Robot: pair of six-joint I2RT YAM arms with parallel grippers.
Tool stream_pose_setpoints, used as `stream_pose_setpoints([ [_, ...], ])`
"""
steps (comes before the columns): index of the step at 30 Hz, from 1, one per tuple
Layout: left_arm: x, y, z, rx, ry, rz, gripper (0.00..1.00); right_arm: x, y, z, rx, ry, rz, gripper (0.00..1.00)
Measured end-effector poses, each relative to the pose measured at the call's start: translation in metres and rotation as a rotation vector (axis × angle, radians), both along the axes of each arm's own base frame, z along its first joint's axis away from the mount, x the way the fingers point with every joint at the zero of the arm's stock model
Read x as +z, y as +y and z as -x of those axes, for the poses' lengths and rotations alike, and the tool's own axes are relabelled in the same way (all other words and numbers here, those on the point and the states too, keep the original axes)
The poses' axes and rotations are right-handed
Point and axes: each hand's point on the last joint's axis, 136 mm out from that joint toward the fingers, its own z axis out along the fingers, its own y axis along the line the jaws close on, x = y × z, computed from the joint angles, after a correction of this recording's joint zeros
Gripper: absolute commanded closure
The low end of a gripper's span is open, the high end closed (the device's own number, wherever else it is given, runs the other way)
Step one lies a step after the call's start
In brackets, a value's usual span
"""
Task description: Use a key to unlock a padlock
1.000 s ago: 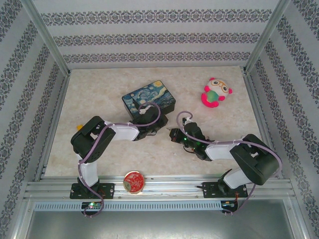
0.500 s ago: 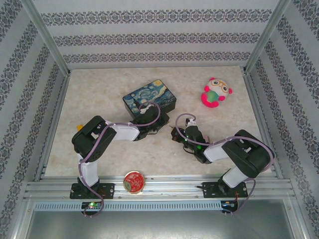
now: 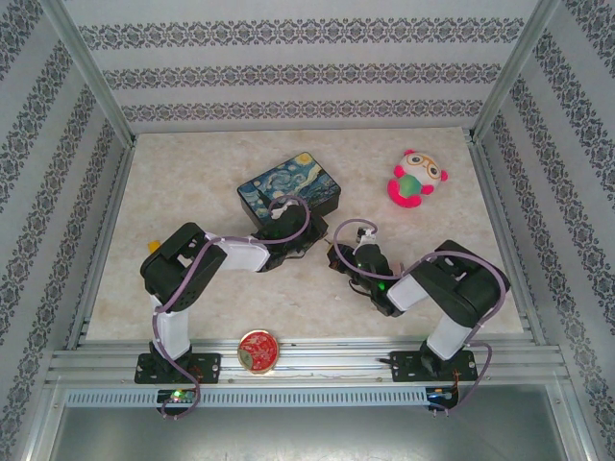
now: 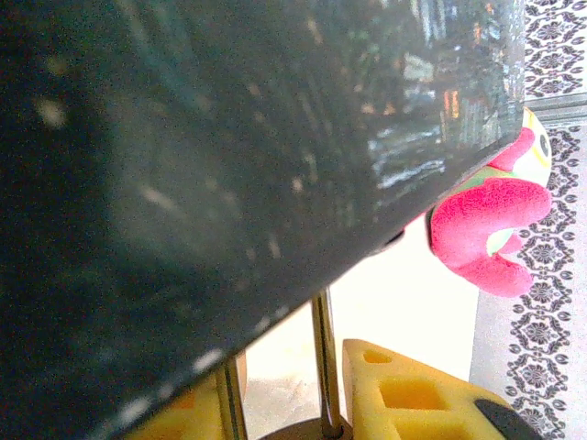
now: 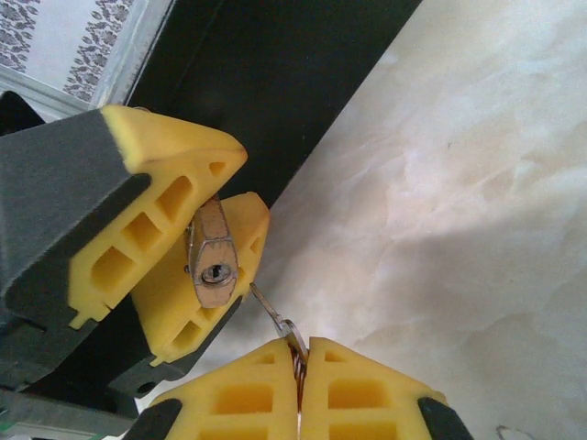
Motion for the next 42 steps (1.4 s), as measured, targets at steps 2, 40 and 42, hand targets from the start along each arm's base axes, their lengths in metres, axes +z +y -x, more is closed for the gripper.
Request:
stream_pose_setpoints([
  [2,0.0,0.0,0.0,0.0,0.0,0.002,0.98,-0.001,0.001,-0.001,-0.002,-0.003,-0.009,1.0],
  [40,0.01,-0.007,0.0,-0.009,-0.019,0.081,0.55,0.012,-0.009,0.0,-0.05,-0.052,-0.059,1.0],
  [42,0.01,-0.008,0.0,-0.009,-0.022,0.086,0.52,0.01,-0.012,0.001,-0.057,-0.047,-0.055,1.0],
])
